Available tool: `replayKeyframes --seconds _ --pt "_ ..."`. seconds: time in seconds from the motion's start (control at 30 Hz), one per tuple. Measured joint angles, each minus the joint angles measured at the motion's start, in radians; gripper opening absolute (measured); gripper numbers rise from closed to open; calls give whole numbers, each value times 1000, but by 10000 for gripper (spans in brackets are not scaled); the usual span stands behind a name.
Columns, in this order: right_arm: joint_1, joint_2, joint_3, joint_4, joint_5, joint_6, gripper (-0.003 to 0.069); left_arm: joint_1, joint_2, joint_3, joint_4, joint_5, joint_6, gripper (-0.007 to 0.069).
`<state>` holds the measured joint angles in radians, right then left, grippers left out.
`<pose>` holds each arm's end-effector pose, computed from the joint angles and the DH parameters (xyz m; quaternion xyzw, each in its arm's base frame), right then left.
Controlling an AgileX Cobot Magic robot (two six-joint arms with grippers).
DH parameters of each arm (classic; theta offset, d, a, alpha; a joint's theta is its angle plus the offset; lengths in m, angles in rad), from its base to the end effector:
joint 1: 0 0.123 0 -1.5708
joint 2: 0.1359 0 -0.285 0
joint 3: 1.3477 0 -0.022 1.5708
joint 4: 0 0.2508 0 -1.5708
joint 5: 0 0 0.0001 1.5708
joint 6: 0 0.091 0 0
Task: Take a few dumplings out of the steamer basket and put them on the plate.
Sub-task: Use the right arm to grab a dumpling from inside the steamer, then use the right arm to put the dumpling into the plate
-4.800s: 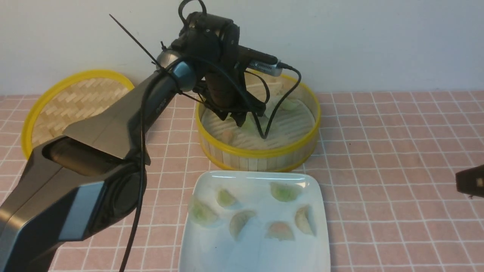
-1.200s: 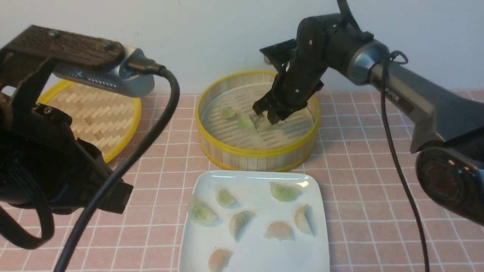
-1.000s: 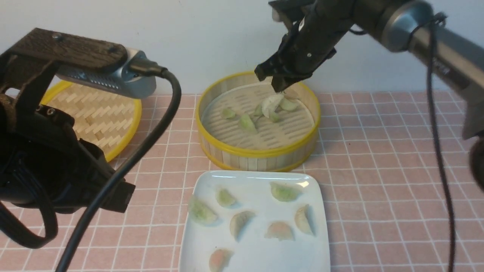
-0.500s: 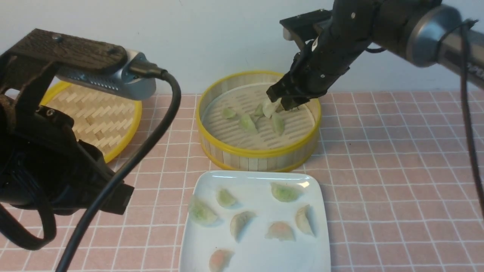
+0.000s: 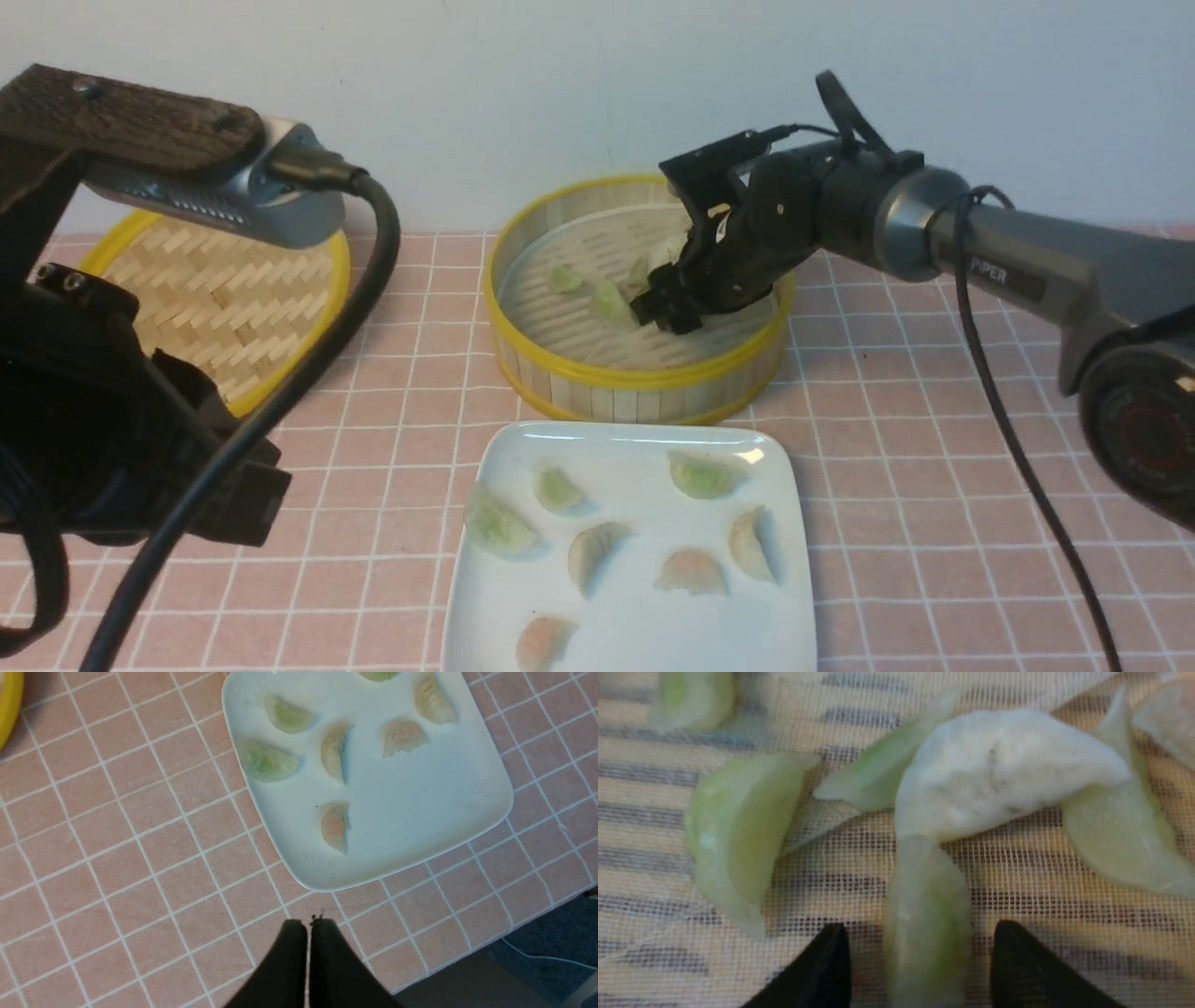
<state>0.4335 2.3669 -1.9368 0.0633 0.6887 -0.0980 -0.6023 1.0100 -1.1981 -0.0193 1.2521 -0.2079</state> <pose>0.4695 0.2214 0.1513 -0.2355 0.9344 0.0700 0.2581 0.1381 -0.0970 0.3966 0.1871 0.9377 -0.1242 0.2651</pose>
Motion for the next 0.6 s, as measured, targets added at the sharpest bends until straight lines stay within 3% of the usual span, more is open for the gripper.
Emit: replayKeyframes --seconds 0.1,0.13,0.43,0.6 --pt "1 0 -2 -19 -1 39 199 0 -11 0 0 2 -4 -6" --pt "3 0 -8 -25 4 44 183 0 -14 0 0 2 -6 -6" --pt "3 -125 -131 -63 321 47 188 0 -30 0 0 3 -26 -6" --pt "3 -272 -143 4 518 -7 188 0 -31 0 0 3 -26 -6"
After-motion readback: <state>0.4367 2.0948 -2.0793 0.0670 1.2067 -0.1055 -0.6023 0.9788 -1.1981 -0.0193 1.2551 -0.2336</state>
